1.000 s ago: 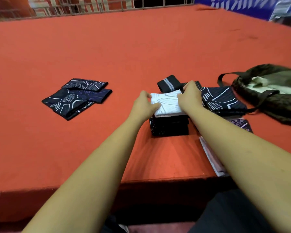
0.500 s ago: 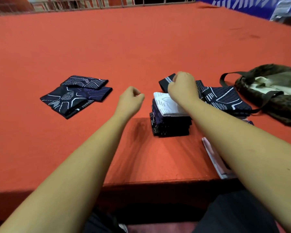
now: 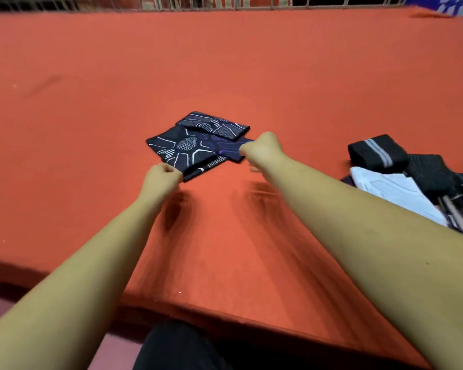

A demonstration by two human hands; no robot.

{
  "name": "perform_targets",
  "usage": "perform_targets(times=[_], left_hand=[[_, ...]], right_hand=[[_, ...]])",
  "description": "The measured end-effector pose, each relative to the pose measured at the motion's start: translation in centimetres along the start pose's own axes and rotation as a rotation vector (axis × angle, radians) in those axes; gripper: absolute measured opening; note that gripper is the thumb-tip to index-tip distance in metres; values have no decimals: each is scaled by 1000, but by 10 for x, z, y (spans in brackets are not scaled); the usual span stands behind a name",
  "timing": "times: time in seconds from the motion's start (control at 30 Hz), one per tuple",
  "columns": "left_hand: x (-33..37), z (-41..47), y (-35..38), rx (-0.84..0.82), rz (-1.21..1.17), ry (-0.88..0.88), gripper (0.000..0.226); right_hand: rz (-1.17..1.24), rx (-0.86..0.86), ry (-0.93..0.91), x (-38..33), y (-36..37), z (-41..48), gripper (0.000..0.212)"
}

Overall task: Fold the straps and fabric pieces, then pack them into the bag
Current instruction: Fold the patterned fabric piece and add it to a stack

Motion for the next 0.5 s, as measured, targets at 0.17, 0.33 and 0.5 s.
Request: perform_targets(times=[0.17,0.33,0.5], left_hand=[[-34,36,7,40,-207,-164,21],[-36,71,17,72,-154,-152,31],[-39,80,20,93,-74,-112,26]], right_hand=[[188,-163,253,17,74,25,23],[336,-226,355,21,111,40,20],[329,-188,327,28,123,49,42]])
Point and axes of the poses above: each hand's wrist, its own z-axis towards the middle knuckle, its own y-axis out of the palm, x = y × z, the point moved 4 cm from there along z, towards the middle knuckle, and after that the axes turned 2 degrees about y, right-handed, at the moved point
